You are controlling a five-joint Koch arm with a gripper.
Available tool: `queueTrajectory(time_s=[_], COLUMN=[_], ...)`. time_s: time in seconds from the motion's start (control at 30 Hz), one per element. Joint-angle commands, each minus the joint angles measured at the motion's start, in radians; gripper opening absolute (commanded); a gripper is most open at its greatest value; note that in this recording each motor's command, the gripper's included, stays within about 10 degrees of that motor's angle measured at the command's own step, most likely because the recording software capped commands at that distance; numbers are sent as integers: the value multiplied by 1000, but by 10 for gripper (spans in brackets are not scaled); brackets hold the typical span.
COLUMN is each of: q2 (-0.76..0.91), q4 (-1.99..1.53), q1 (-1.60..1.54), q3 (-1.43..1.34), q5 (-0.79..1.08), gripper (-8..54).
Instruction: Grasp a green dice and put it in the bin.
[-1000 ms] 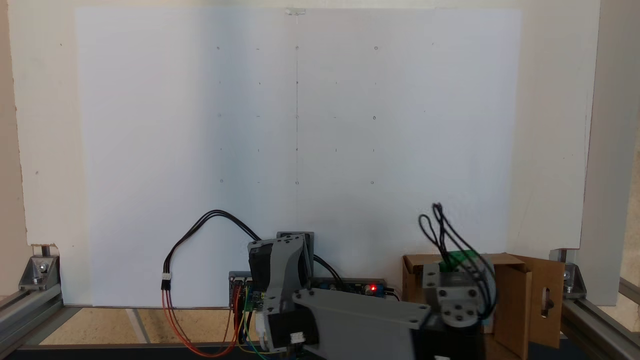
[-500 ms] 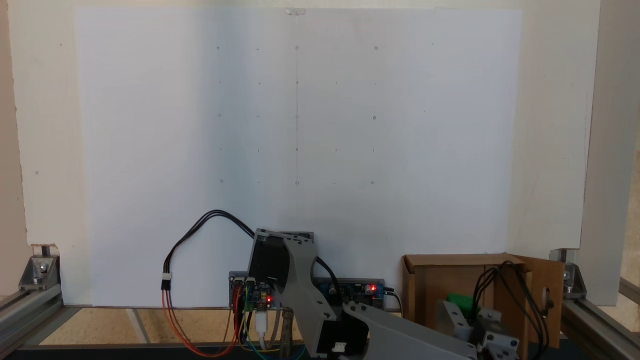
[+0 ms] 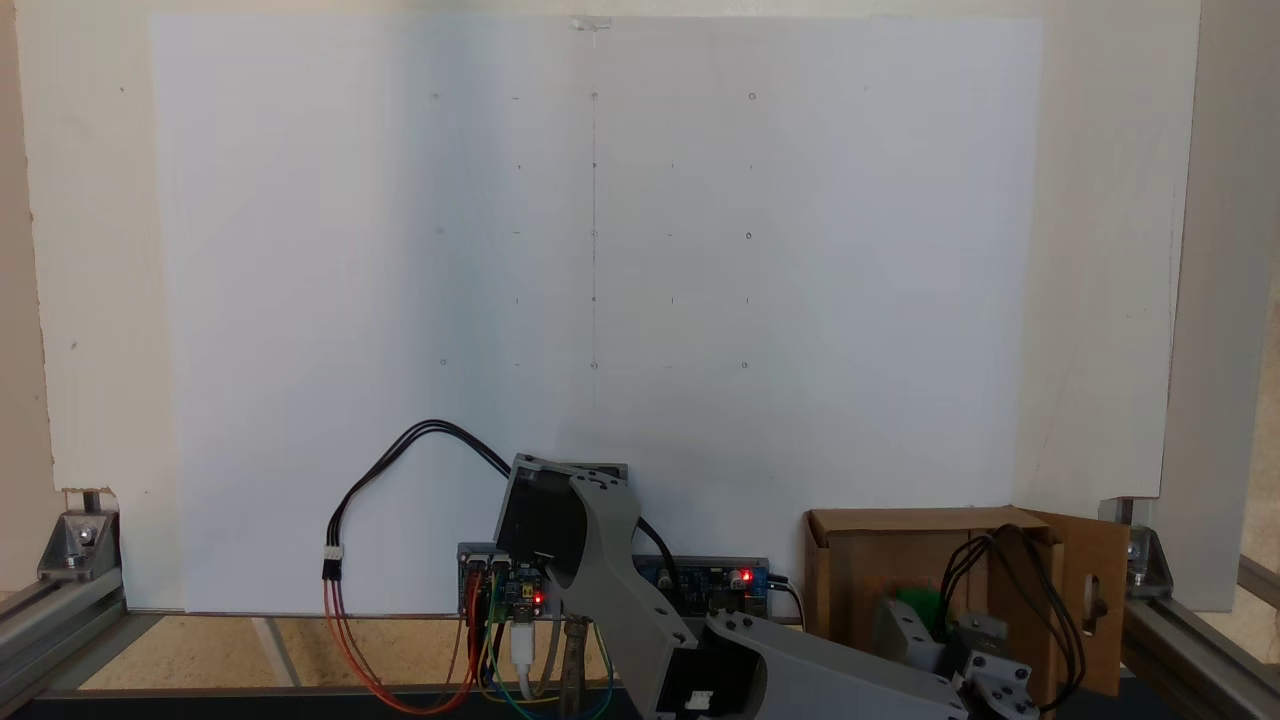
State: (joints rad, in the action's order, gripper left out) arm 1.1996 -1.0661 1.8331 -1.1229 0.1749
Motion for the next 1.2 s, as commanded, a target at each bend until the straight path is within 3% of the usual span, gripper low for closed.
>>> queueTrajectory(time_s=[0.0, 0.23, 0.57, 0.73, 0.9, 1.17], q2=[37, 262, 531, 658, 828, 1048], q4=[55, 364, 431, 472, 704, 1072], q1=[-3, -261, -949, -1287, -1531, -1675], q3=[31, 32, -37, -244, -644, -1180], q5=[46, -259, -301, -301, -298, -278], gripper=[461, 443, 446, 448, 446, 446])
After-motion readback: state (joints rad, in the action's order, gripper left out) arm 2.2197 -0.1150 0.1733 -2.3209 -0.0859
